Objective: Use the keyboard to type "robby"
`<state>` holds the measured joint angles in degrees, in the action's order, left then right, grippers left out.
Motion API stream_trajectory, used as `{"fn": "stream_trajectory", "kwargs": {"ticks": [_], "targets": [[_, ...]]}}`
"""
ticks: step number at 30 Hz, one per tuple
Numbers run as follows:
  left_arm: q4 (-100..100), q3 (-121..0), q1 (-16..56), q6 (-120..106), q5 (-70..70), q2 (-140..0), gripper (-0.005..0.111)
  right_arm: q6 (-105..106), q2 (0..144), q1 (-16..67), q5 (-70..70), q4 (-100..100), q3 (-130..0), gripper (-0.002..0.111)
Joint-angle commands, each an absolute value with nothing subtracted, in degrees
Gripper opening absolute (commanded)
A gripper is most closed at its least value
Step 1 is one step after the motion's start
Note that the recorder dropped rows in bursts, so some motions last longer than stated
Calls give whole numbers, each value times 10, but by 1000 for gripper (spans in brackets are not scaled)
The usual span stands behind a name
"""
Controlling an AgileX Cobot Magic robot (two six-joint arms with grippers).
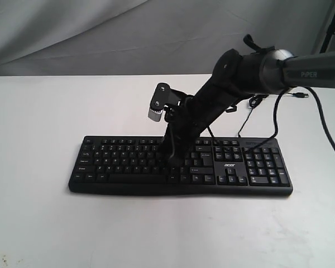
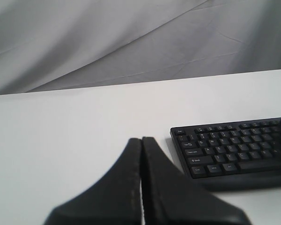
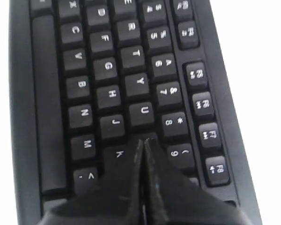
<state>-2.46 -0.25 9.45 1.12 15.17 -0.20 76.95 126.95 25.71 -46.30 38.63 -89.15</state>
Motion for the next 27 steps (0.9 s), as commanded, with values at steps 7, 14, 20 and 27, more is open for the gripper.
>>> {"fn": "stream_trajectory", "kwargs": {"ticks": [7,14,20,27], "targets": [[-27,0,98,13,149,0,0,778,1253,310,-465,402,-895,0],[-27,0,98,13,149,0,0,779,1255,347,-435,405,-895,0],[-27,0,98,13,149,0,0,777,1258,349,-421,407,-895,0],[-27,0,98,13,149,0,0,776,1264,349,-410,407,-895,0]]}}
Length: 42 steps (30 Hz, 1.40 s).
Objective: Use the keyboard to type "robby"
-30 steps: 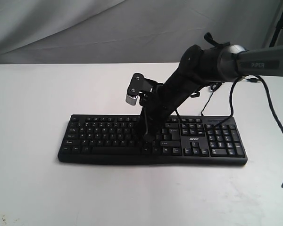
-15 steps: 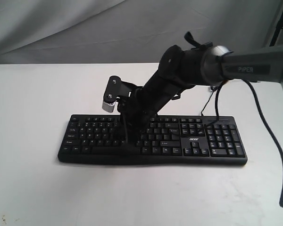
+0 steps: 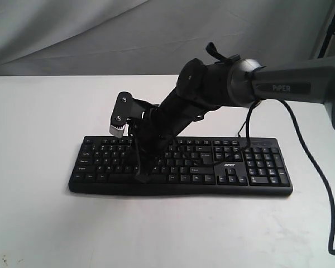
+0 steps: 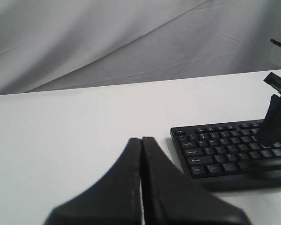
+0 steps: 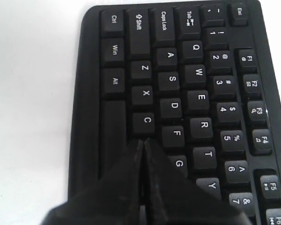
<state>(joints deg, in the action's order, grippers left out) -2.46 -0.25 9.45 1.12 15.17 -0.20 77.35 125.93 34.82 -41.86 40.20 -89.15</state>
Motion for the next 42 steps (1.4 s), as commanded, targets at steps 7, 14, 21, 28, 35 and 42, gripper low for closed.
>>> {"fn": "stream_trajectory", "kwargs": {"ticks": [7,14,21,28,35,42], "targets": [[-27,0,98,13,149,0,0,769,1271,348,-405,399,-895,0],[-27,0,98,13,149,0,0,747,1272,348,-398,380,-895,0],[-27,0,98,13,149,0,0,743,1272,348,-410,380,-895,0],[-27,0,98,13,149,0,0,741,1272,348,-409,377,-895,0],[-27,0,98,13,149,0,0,734,1273,348,-404,374,-895,0],[-27,0,98,13,149,0,0,734,1275,348,-403,372,-895,0]]}}
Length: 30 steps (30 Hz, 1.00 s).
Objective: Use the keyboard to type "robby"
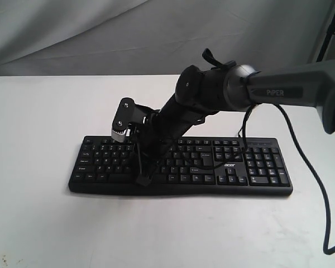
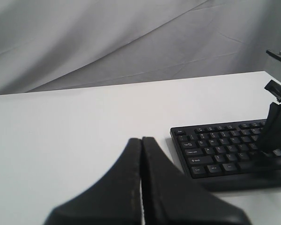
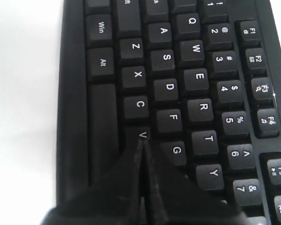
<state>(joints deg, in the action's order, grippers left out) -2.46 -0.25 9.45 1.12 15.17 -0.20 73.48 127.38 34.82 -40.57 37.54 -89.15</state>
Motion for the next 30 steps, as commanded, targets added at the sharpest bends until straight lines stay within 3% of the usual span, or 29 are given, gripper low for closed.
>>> {"fn": "stream_trajectory", "kwargs": {"ticks": [1,30], "targets": [[-27,0,98,13,149,0,0,734,1275,348,-403,372,-895,0],[-27,0,98,13,149,0,0,732,1264,348,-392,370,-895,0]]}}
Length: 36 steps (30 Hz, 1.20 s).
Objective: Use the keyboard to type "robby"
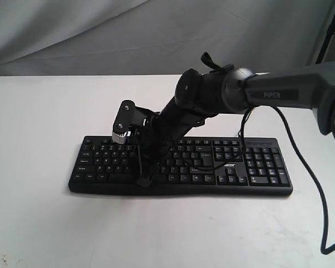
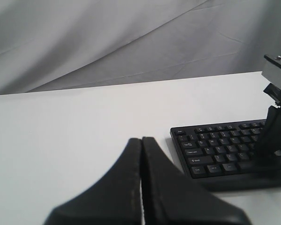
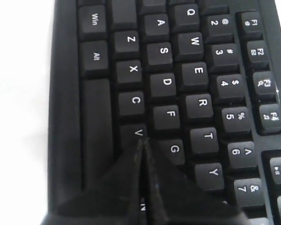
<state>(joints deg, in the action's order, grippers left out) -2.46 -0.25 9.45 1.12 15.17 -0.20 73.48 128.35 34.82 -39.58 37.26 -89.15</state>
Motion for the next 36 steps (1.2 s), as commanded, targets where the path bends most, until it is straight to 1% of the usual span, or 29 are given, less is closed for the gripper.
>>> {"fn": "stream_trajectory", "kwargs": {"ticks": [1,16,26,36], "targets": [[-27,0,98,13,149,0,0,732,1261,348,-394,370,-895,0],[-27,0,98,13,149,0,0,726,1284,348,-410,368,-895,0],[-27,0,98,13,149,0,0,725,1256,336,-389,363,-895,0],[-27,0,98,13,149,0,0,730,1257,324,-364,364,-898,0]]}}
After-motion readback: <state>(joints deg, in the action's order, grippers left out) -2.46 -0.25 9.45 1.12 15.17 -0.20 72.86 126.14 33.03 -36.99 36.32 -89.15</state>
